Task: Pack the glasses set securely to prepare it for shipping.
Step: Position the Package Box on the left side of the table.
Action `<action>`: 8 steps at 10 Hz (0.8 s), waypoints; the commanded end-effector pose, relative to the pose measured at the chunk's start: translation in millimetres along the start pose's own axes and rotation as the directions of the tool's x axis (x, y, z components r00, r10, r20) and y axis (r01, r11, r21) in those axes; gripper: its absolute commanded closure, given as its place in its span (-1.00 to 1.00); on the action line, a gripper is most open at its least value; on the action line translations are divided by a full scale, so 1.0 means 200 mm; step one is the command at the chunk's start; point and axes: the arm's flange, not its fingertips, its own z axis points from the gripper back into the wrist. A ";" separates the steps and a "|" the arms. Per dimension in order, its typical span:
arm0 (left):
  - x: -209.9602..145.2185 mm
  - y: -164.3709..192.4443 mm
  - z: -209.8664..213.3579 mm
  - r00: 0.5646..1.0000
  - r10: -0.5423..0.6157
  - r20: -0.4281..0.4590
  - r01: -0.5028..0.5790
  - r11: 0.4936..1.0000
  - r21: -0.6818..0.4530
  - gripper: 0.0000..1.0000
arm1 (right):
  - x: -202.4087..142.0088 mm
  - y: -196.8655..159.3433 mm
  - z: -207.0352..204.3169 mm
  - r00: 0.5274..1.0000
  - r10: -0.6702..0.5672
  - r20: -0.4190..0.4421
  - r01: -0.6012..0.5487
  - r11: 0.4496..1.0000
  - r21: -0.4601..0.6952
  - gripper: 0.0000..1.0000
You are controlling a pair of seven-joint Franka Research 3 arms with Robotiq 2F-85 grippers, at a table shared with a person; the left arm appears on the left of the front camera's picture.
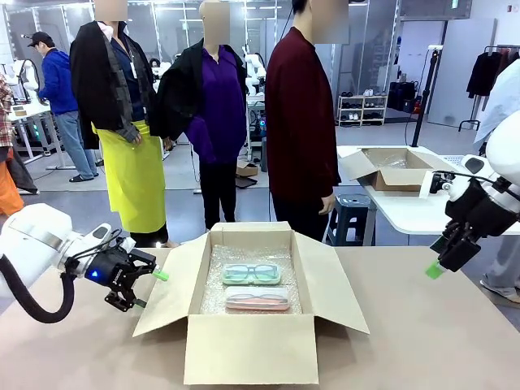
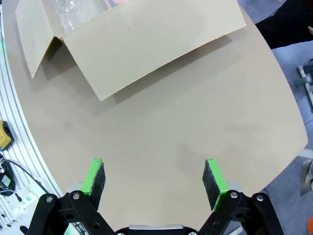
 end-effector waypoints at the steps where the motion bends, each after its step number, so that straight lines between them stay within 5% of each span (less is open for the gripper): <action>1: 0.06 -0.01 0.03 0.997 0.072 -0.020 -0.074 0.993 -0.093 -1.00 | 0.01 0.00 0.01 1.000 0.020 -0.005 -0.020 1.000 -0.007 -1.00; 2: 0.06 -0.01 0.04 0.993 0.092 -0.071 -0.101 0.986 -0.131 -1.00 | 0.01 0.00 0.01 1.000 0.020 -0.005 -0.020 1.000 -0.007 -1.00; 3: 0.06 0.00 0.05 0.993 0.088 -0.076 -0.099 0.985 -0.143 -0.64 | 0.01 0.00 0.01 1.000 0.020 -0.005 -0.020 1.000 -0.007 -1.00; 4: 0.05 -0.01 0.06 0.993 0.075 -0.094 -0.089 0.984 -0.157 0.17 | 0.01 0.00 0.01 1.000 0.020 -0.005 -0.020 1.000 -0.007 -1.00; 6: 0.05 -0.01 0.12 0.995 0.071 -0.072 -0.083 0.980 -0.180 1.00 | 0.01 0.00 0.01 1.000 0.020 -0.005 -0.020 1.000 -0.007 -1.00; 8: 0.03 0.00 0.18 0.996 0.036 -0.076 -0.052 0.974 -0.218 1.00 | 0.01 0.00 0.01 1.000 0.020 -0.005 -0.020 1.000 -0.007 -1.00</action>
